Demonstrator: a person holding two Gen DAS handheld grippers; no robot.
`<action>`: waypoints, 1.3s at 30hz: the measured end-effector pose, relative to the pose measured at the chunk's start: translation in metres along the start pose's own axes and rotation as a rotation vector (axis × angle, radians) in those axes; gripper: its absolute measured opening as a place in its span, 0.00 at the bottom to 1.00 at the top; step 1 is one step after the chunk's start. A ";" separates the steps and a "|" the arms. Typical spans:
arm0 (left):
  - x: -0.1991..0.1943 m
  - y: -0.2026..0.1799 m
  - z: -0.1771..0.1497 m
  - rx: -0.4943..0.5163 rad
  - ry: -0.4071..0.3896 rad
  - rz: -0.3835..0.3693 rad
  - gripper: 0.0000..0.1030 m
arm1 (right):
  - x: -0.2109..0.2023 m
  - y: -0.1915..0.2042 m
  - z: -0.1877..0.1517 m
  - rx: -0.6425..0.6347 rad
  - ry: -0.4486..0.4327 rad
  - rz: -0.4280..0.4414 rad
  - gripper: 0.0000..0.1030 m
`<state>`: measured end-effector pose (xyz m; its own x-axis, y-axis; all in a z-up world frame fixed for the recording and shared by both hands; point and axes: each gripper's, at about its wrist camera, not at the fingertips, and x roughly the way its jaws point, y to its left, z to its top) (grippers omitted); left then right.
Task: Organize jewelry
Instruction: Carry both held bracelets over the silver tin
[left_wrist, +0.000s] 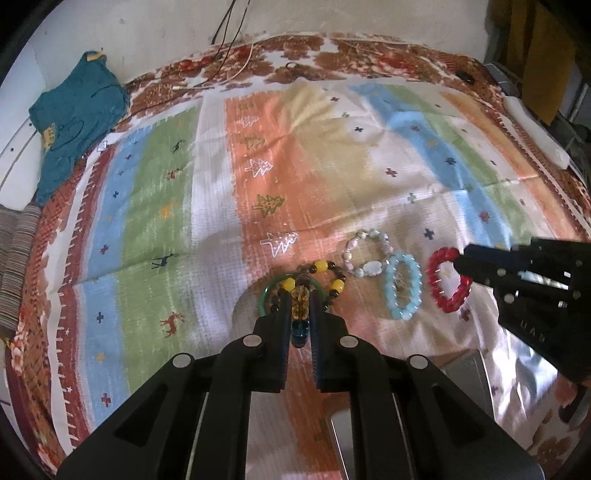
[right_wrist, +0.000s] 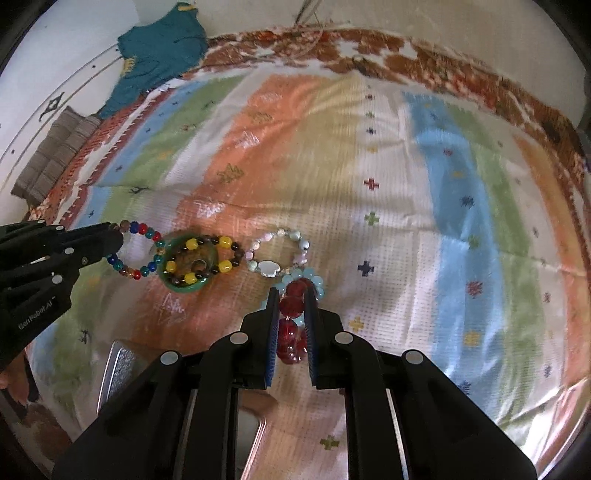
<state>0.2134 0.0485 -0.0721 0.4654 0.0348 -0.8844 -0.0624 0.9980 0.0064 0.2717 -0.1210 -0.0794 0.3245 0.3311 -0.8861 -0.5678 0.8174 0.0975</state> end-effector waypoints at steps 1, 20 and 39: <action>-0.004 -0.001 -0.002 0.000 -0.008 -0.001 0.08 | -0.004 0.000 0.000 -0.001 -0.007 0.004 0.14; -0.069 -0.022 -0.041 -0.023 -0.100 -0.061 0.08 | -0.079 0.030 -0.040 -0.060 -0.140 0.030 0.14; -0.080 -0.040 -0.071 0.001 -0.095 -0.056 0.09 | -0.090 0.038 -0.073 -0.042 -0.121 0.074 0.14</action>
<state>0.1157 0.0021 -0.0350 0.5497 -0.0159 -0.8352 -0.0332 0.9986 -0.0409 0.1654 -0.1538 -0.0295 0.3679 0.4467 -0.8156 -0.6243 0.7687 0.1394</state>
